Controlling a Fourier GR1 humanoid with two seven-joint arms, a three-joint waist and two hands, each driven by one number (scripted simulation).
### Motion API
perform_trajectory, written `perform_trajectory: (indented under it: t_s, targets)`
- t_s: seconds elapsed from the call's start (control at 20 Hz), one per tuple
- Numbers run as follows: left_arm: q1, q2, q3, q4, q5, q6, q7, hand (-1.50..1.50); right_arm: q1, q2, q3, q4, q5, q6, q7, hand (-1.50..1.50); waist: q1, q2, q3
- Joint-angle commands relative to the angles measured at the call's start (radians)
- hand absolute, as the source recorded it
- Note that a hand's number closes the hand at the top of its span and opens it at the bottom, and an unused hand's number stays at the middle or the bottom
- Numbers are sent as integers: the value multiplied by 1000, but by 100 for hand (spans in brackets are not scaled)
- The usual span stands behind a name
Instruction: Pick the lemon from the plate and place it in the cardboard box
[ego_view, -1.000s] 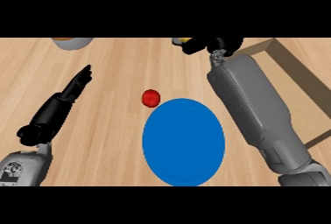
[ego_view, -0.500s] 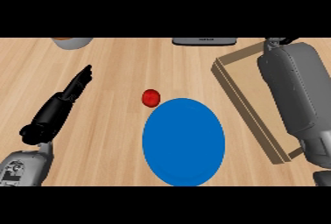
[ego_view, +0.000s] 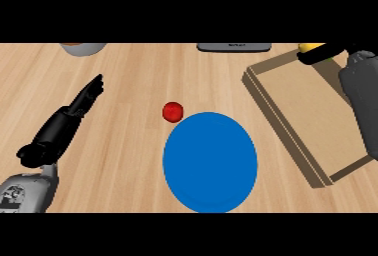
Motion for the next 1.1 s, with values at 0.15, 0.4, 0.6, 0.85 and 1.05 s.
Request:
perform_trajectory:
  t_s: [0.15,0.4,0.6,0.85,1.05]
  targets:
    - [-3,-10,11,21,-25,14,-17,0,90,-114,-40,75,-74,206,-134,150,-10,-2,0]
    - [-2,-29,-3,3,-28,3,3,0,102,-121,-65,142,-127,279,-265,-150,2,1,0]
    - [-52,-7,37,9,5,-29,50,0,63,-105,-93,109,-173,269,-342,-150,5,1,0]
    - [-16,-34,16,30,-29,8,-10,0,57,-26,-326,-12,-381,5,-435,-150,-16,-4,4]
    - [-33,-28,22,39,-25,1,-8,0,35,13,-516,-31,-550,-100,-427,-150,-22,-3,3]
